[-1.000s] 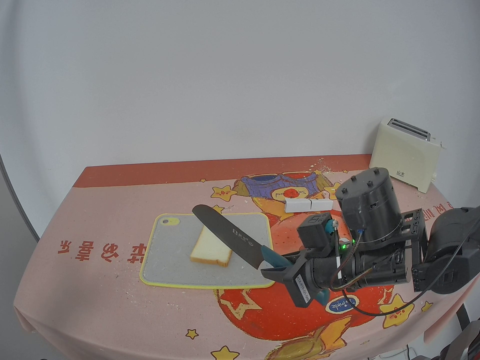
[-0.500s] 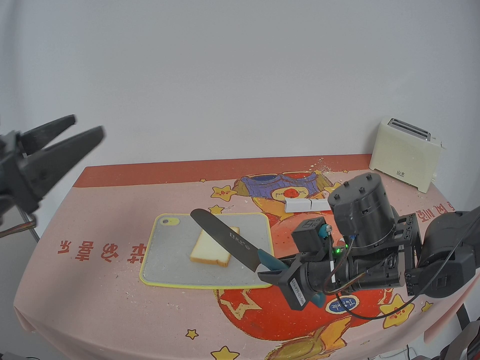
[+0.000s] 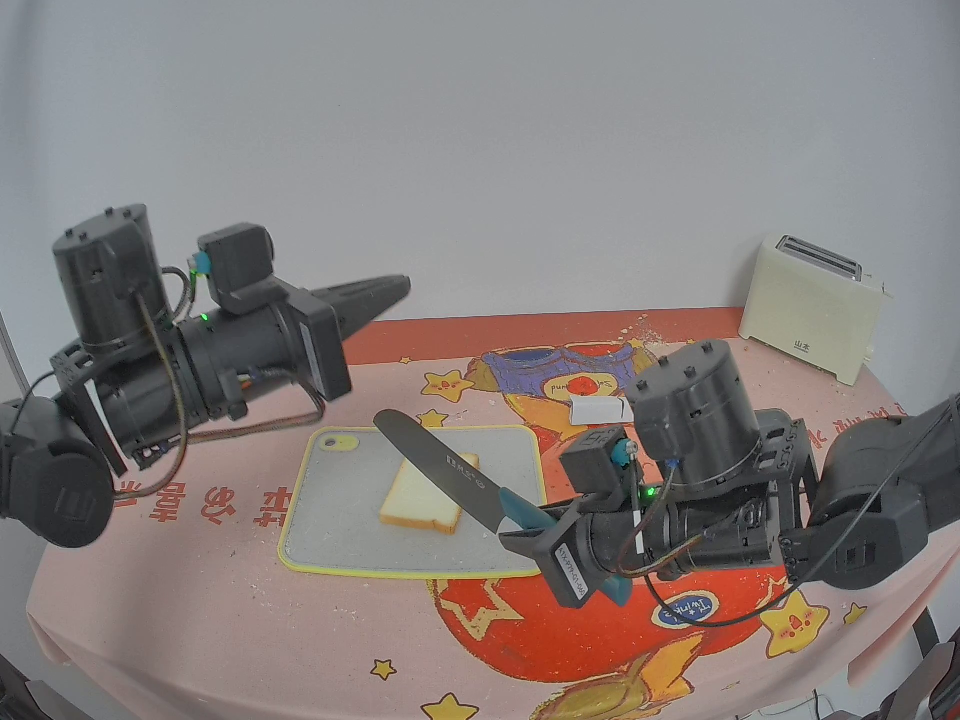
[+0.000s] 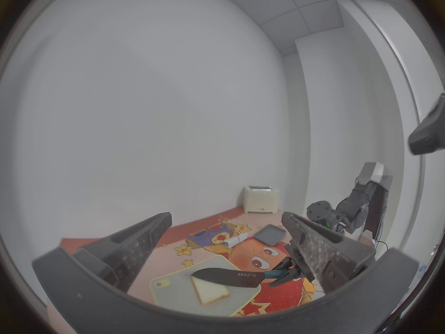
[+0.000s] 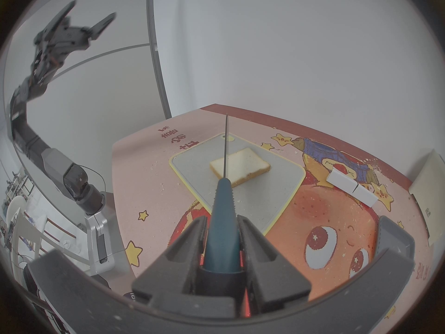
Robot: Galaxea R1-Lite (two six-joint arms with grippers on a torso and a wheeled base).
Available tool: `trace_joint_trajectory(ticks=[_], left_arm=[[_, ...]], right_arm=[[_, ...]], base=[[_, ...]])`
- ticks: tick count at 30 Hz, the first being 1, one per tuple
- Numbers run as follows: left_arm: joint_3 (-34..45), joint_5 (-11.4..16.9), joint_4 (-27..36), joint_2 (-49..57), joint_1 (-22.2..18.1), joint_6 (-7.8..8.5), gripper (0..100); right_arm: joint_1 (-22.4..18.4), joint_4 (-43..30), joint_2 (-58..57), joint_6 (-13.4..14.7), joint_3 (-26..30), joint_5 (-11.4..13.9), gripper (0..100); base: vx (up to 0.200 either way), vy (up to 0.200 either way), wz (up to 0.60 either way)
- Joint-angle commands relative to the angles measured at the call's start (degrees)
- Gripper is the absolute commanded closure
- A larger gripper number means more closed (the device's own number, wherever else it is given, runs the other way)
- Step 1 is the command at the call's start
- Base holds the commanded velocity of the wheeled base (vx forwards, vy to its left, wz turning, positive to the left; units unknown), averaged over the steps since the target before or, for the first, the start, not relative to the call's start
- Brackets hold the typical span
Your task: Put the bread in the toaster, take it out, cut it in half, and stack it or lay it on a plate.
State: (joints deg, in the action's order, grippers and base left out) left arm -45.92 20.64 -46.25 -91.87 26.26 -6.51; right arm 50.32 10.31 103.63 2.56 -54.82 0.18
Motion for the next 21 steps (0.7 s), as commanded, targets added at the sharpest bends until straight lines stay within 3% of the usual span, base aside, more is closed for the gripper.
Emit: trace_joint_trajectory(ticks=[1, 8, 16, 18, 21], left_arm=[[2.9, 0.5, -0.6, -4.5, 0.4, -0.52, 100], [4.3, 0.2, -0.7, -4.8, 0.3, -0.61, 100], [4.3, -0.1, -4.5, -7.0, 0.3, -1.05, 100], [4.3, -0.2, -7.3, -9.3, 0.3, -2.28, 100], [4.6, -0.2, -7.5, -10.1, 0.5, -2.81, 100]], right_arm=[[-0.1, -2.0, 1.9, -0.2, -3.5, 0.0, 100], [-0.9, -9.0, 3.2, -0.4, -7.8, -0.7, 100], [-2.4, -9.3, 3.9, -1.9, -8.2, -0.9, 100], [-2.3, -9.3, 4.1, -2.6, -8.5, -0.9, 100], [-2.0, -9.5, 4.8, -2.8, -9.3, -0.9, 100]], base=[[0.0, 0.0, 0.0], [0.0, 0.0, 0.0], [0.0, 0.0, 0.0], [0.0, 0.0, 0.0], [0.0, 0.0, 0.0]])
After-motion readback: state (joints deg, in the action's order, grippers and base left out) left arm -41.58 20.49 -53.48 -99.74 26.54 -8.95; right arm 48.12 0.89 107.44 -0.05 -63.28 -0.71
